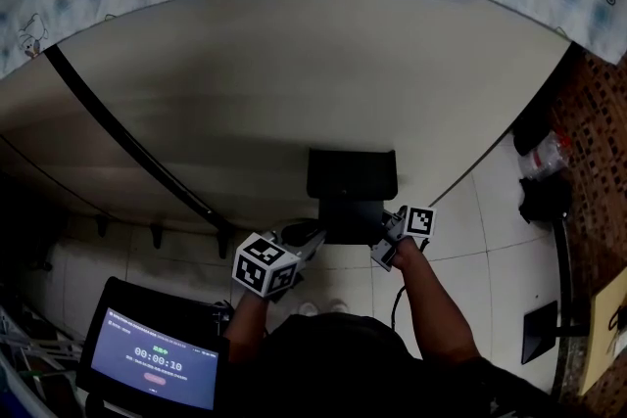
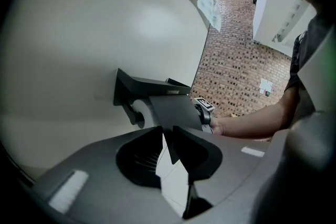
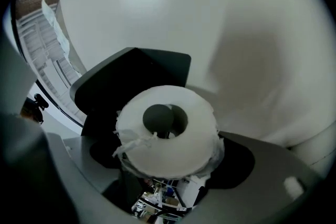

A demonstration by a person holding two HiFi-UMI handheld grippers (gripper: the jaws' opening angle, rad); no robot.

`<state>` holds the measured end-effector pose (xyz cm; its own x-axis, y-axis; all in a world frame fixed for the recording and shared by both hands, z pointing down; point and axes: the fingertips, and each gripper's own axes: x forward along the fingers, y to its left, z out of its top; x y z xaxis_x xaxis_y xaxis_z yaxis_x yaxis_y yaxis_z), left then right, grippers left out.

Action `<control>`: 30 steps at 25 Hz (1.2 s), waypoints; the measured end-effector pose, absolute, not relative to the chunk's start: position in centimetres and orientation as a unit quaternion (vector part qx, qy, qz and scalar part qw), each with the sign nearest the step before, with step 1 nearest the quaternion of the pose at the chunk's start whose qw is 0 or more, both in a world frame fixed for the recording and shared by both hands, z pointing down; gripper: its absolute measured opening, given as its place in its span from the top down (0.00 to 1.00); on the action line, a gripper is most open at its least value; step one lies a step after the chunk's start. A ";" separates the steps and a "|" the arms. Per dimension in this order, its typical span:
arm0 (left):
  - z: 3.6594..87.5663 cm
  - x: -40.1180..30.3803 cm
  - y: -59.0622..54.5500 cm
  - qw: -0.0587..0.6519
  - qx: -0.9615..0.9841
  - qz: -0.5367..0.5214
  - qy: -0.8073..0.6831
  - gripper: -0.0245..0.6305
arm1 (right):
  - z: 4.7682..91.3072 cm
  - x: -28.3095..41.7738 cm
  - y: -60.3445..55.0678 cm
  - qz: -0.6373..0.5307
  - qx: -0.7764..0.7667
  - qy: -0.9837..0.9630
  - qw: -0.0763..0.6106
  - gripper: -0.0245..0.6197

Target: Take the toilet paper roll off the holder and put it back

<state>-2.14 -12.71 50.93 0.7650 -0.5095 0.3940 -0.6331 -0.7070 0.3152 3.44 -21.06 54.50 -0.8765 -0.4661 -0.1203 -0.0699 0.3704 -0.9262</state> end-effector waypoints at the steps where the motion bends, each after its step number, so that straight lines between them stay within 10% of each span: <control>1: 50.9 -2.1 -12.7 0.221 0.913 0.140 -0.312 0.84 | 54.5 3.3 -20.9 -0.533 -0.165 0.809 0.183 0.28; 7: 51.4 -2.5 -13.3 0.235 0.908 0.131 -0.322 0.84 | 55.2 5.2 -21.0 -0.499 -0.211 0.824 0.165 0.13; 20: 52.8 -2.8 -15.7 0.264 0.880 0.109 -0.379 0.84 | 52.1 14.8 -20.4 -0.382 -0.379 0.826 0.167 0.13; 30: 52.7 -4.9 -16.3 0.284 0.858 0.049 -0.426 0.74 | 42.3 14.7 -17.3 -0.074 -0.472 0.877 0.052 0.39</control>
<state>-4.93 -16.33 52.72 0.6326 -0.7023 0.3264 -0.7583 -0.4761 0.4454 14.67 -17.25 42.27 -0.5483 -0.8360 -0.0206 -0.8207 0.5426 -0.1790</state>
